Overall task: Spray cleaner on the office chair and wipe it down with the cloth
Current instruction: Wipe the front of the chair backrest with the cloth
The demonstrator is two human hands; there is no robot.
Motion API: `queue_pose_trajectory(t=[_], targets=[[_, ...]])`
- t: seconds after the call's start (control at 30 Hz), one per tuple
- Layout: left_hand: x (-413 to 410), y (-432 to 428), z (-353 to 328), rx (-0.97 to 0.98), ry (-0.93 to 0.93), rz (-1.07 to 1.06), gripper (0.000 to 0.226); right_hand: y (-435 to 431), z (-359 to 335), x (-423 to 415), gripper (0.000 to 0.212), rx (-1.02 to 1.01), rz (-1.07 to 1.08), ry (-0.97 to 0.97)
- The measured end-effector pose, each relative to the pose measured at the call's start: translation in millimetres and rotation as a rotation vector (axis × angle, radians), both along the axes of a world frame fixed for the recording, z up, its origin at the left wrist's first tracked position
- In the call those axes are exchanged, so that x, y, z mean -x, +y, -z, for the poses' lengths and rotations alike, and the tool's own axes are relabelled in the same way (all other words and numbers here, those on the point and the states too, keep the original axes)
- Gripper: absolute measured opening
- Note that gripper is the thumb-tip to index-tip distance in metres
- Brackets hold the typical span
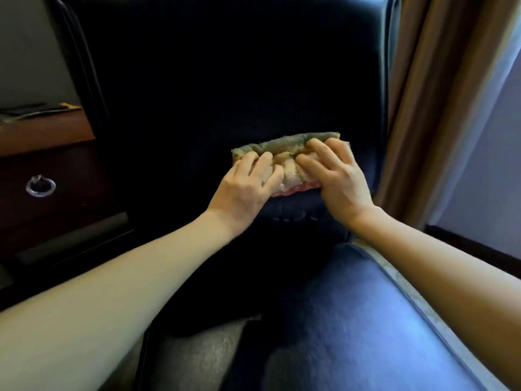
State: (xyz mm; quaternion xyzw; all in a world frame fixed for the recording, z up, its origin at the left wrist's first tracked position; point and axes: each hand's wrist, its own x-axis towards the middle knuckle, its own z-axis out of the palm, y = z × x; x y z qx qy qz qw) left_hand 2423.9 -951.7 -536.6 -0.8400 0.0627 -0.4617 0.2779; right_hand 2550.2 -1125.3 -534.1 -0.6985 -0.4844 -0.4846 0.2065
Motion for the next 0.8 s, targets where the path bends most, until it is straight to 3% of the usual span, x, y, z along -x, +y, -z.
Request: queue_pose_trajectory(t=[0.17, 0.27, 0.33, 0.5, 0.63, 0.8], targets=[[4, 2, 58, -0.027, -0.034, 0.037, 0.015, 5, 60, 8, 0.028, -0.008, 0.014, -0.021], [10, 2, 76, -0.037, -0.01, 0.07, 0.025, 5, 83, 12, 0.03, 0.024, 0.019, -0.043], [12, 5, 91, -0.049, 0.057, 0.081, 0.03, 5, 101, 10, 0.032, 0.073, 0.014, -0.014], [15, 5, 129, -0.078, 0.374, 0.035, 0.032, 8, 164, 24, 0.034, 0.3, 0.072, 0.285], [27, -2, 122, -0.045, 0.412, 0.069, 0.03, -13, 148, 44, 0.034, 0.335, 0.086, 0.254], [38, -43, 52, -0.012, 0.246, 0.211, 0.027, -75, 70, 54, 0.033, 0.263, 0.086, 0.044]])
